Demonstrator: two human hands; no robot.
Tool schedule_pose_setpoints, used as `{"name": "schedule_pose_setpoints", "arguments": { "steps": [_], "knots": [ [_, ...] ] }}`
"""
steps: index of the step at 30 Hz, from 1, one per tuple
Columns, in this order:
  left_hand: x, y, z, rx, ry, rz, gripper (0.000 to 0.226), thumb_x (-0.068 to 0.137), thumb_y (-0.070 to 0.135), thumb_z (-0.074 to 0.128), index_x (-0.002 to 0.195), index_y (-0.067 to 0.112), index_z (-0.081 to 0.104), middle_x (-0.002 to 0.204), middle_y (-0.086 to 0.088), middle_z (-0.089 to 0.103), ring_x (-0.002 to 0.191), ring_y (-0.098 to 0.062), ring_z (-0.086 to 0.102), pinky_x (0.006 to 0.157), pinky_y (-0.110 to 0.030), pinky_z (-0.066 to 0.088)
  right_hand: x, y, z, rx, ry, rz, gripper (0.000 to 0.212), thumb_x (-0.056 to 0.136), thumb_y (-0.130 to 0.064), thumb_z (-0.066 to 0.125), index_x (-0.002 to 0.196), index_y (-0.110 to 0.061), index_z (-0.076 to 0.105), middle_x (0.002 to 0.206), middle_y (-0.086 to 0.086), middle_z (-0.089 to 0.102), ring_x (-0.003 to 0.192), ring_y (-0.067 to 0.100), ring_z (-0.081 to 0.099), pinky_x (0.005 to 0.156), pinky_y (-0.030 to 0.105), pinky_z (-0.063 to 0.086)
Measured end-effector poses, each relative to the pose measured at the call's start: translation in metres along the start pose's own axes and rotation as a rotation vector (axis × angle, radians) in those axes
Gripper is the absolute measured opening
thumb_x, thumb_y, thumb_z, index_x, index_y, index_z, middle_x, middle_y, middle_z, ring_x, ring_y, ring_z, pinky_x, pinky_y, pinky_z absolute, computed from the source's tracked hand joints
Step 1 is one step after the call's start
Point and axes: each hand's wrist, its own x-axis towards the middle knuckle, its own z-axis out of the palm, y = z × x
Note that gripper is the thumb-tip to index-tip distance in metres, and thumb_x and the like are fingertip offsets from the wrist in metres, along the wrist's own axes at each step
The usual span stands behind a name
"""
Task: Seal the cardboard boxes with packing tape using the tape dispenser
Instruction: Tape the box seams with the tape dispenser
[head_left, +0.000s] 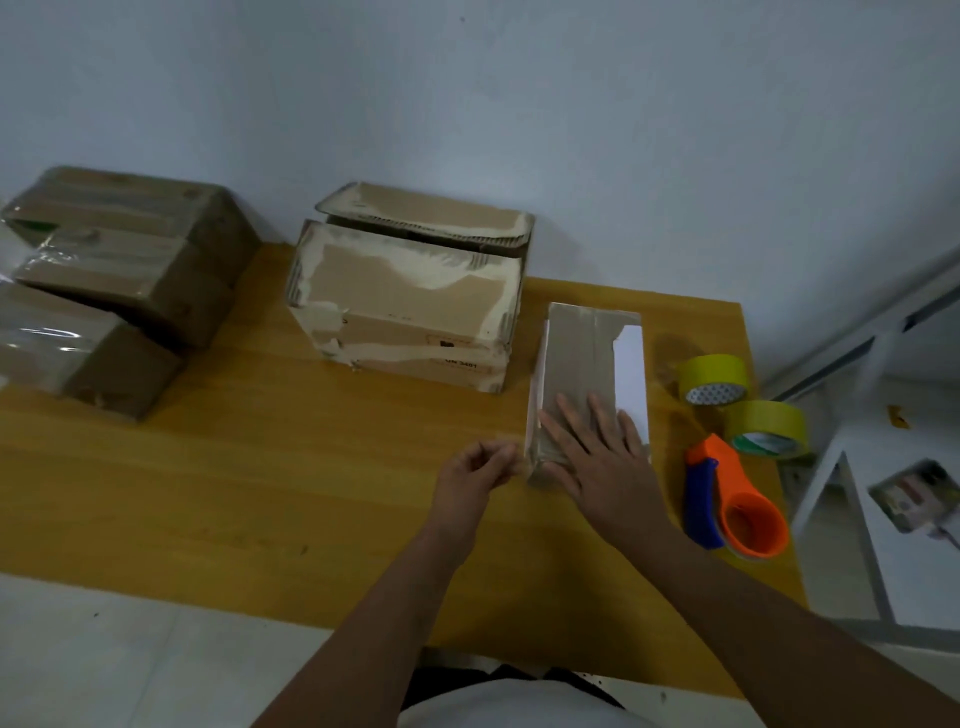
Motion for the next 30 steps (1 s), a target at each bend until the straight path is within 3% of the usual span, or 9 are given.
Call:
{"name": "schedule_pose_setpoints", "arguments": {
  "steps": [9, 16, 20, 23, 26, 30],
  "knots": [
    [0.014, -0.015, 0.007, -0.028, 0.034, 0.035, 0.007, 0.092, 0.014, 0.067, 0.091, 0.008, 0.071, 0.074, 0.003, 0.068, 0.078, -0.01, 0.063, 0.081, -0.026, 0.055, 0.001, 0.002, 0.005, -0.014, 0.0, 0.005, 0.062, 0.1, -0.06, 0.019, 0.155, -0.034, 0.006, 0.164, -0.005, 0.007, 0.151, 0.028, 0.006, 0.119, 0.054, 0.017],
    [0.022, -0.019, 0.003, -0.16, -0.113, -0.052, 0.017, 0.094, 0.011, 0.06, 0.104, -0.002, 0.066, 0.078, 0.004, 0.069, 0.076, -0.007, 0.064, 0.078, -0.022, 0.052, 0.0, 0.003, 0.006, -0.022, -0.003, 0.007, 0.063, 0.1, -0.062, 0.018, 0.155, -0.035, 0.005, 0.164, -0.006, 0.007, 0.151, 0.027, 0.005, 0.12, 0.053, 0.015],
    [0.025, -0.016, -0.014, -0.015, -0.098, -0.008, 0.02, 0.094, 0.013, 0.063, 0.107, 0.001, 0.072, 0.087, -0.006, 0.073, 0.081, -0.012, 0.067, 0.08, -0.023, 0.054, 0.001, 0.002, 0.005, -0.008, 0.007, 0.006, 0.062, 0.1, -0.062, 0.018, 0.155, -0.035, 0.009, 0.163, -0.005, 0.01, 0.15, 0.028, 0.008, 0.119, 0.053, 0.017],
    [0.027, -0.015, -0.026, 0.118, -0.127, 0.011, 0.021, 0.092, 0.022, 0.067, 0.108, 0.012, 0.076, 0.101, -0.004, 0.076, 0.089, -0.013, 0.071, 0.077, -0.019, 0.054, 0.001, 0.002, 0.004, -0.007, 0.003, 0.005, 0.062, 0.099, -0.061, 0.018, 0.155, -0.034, 0.011, 0.163, -0.005, 0.01, 0.15, 0.028, 0.009, 0.118, 0.054, 0.018],
    [0.032, -0.021, -0.049, 0.11, -0.094, -0.144, 0.032, 0.088, 0.039, 0.069, 0.111, 0.017, 0.075, 0.115, -0.002, 0.072, 0.101, -0.018, 0.071, 0.081, -0.023, 0.054, 0.002, 0.002, 0.002, -0.015, -0.01, 0.011, 0.062, 0.099, -0.061, 0.016, 0.155, -0.034, 0.011, 0.163, -0.005, 0.01, 0.15, 0.028, 0.008, 0.118, 0.054, 0.017],
    [0.04, -0.029, -0.067, 0.077, 0.038, -0.304, 0.03, 0.1, 0.036, 0.055, 0.111, 0.011, 0.069, 0.124, -0.011, 0.067, 0.102, -0.018, 0.071, 0.078, -0.024, 0.053, 0.001, 0.0, -0.001, -0.015, -0.018, 0.015, 0.062, 0.099, -0.062, 0.014, 0.155, -0.034, 0.01, 0.163, -0.005, 0.011, 0.15, 0.029, 0.009, 0.118, 0.054, 0.017]
  ]
}}
